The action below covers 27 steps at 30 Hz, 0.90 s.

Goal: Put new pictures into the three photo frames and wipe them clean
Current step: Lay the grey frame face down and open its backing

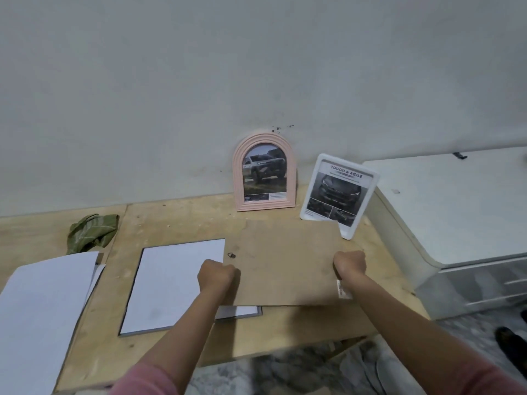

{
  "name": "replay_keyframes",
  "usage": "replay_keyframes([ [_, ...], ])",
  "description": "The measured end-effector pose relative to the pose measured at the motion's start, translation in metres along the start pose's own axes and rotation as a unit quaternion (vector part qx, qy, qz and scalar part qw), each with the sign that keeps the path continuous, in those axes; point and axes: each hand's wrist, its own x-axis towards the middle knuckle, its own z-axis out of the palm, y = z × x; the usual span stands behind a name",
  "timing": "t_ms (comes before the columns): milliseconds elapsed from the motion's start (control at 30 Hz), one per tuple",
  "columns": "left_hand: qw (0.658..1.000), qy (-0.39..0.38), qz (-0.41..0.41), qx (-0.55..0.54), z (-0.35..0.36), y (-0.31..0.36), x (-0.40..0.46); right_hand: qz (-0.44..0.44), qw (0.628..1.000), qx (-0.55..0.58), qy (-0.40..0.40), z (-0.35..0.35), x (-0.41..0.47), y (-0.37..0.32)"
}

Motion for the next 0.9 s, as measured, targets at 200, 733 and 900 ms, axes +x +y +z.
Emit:
replay_keyframes([
  [200, 0.997, -0.066, 0.029, 0.041, 0.069, 0.023, -0.043, -0.025, 0.998, -0.042, 0.04, -0.075, 0.045, 0.032],
  [733, 0.988, -0.014, 0.041, 0.151, 0.134, 0.021, -0.09, -0.114, 0.963, -0.242, 0.017, -0.092, 0.073, 0.077],
  [900, 0.983, -0.008, 0.071, 0.168, 0.139, 0.013, -0.093, -0.148, 0.956, -0.252, 0.016, -0.087, 0.068, 0.084],
])
